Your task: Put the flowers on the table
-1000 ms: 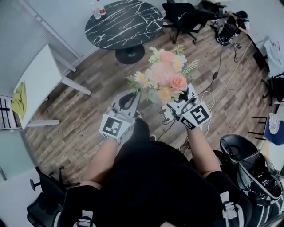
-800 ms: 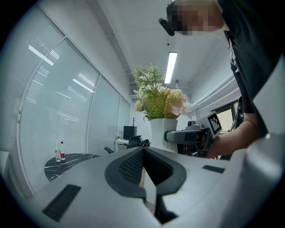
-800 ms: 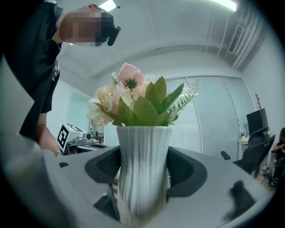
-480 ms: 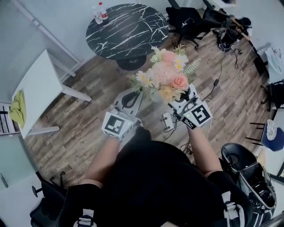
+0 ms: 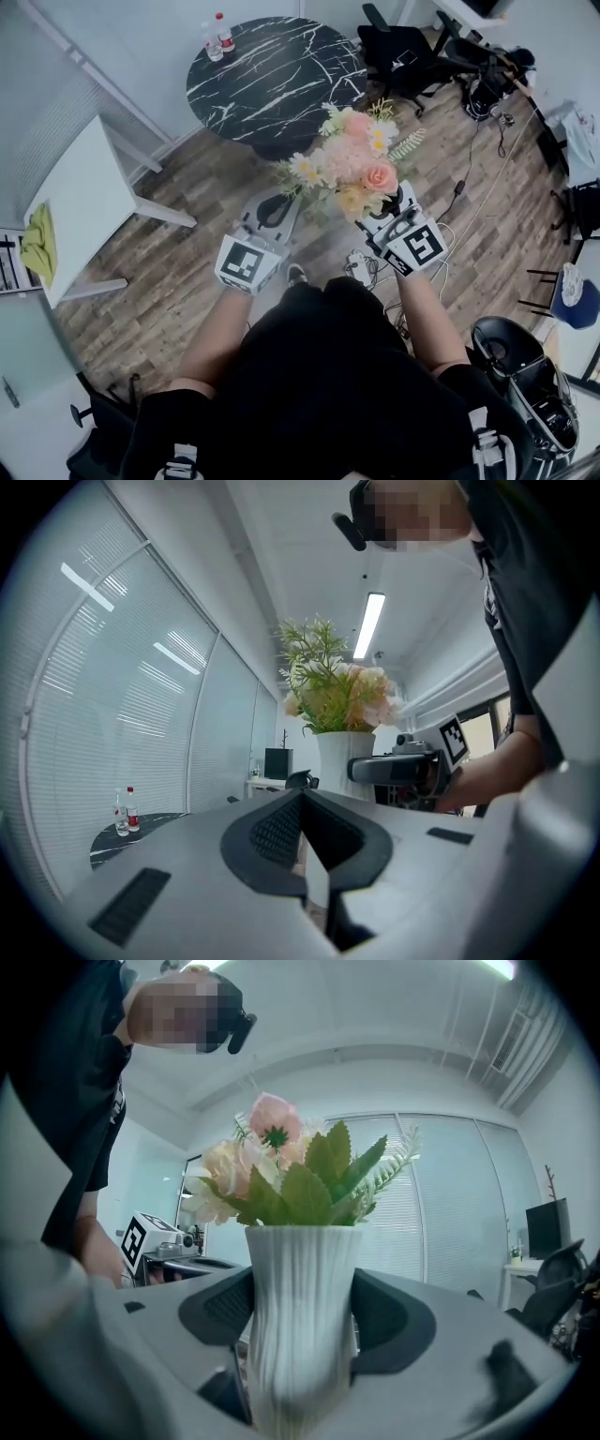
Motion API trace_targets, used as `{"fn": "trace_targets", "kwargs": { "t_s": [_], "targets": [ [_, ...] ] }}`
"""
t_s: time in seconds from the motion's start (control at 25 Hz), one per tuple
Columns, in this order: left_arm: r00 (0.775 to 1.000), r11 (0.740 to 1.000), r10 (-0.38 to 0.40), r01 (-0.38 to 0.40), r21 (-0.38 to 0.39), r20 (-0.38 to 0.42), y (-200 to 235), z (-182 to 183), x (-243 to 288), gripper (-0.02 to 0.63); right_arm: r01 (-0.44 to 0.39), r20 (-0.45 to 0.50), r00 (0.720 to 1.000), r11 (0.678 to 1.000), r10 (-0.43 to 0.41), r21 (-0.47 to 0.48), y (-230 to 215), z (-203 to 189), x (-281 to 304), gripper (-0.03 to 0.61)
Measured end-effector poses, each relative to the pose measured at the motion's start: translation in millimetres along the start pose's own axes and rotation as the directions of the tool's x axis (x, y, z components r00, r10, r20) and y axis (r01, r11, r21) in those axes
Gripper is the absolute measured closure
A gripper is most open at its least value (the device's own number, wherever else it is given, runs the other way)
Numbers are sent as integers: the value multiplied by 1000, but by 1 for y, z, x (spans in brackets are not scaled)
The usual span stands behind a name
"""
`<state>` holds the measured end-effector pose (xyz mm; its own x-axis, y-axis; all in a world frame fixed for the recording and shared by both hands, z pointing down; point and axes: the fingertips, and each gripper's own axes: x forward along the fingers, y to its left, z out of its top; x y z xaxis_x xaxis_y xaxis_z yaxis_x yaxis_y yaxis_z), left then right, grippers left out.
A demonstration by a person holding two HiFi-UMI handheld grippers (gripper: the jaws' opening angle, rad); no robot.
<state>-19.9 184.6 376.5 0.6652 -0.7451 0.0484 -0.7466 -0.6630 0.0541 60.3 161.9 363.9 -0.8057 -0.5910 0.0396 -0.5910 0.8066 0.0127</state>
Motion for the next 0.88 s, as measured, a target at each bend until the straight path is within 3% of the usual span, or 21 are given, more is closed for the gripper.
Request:
{"fn": "trace_targets", "kwargs": {
  "t_s": [0.44,0.88],
  "targets": [
    [999,999,39,-39,3,-10,32,0,27,603,-14,7,1000,1000,14,-12,-35,1,23,253],
    [993,993,120,-120,3,-18,76,6,95,603,-69,30,997,998,70,-12,-117,1,63,253]
  ]
}}
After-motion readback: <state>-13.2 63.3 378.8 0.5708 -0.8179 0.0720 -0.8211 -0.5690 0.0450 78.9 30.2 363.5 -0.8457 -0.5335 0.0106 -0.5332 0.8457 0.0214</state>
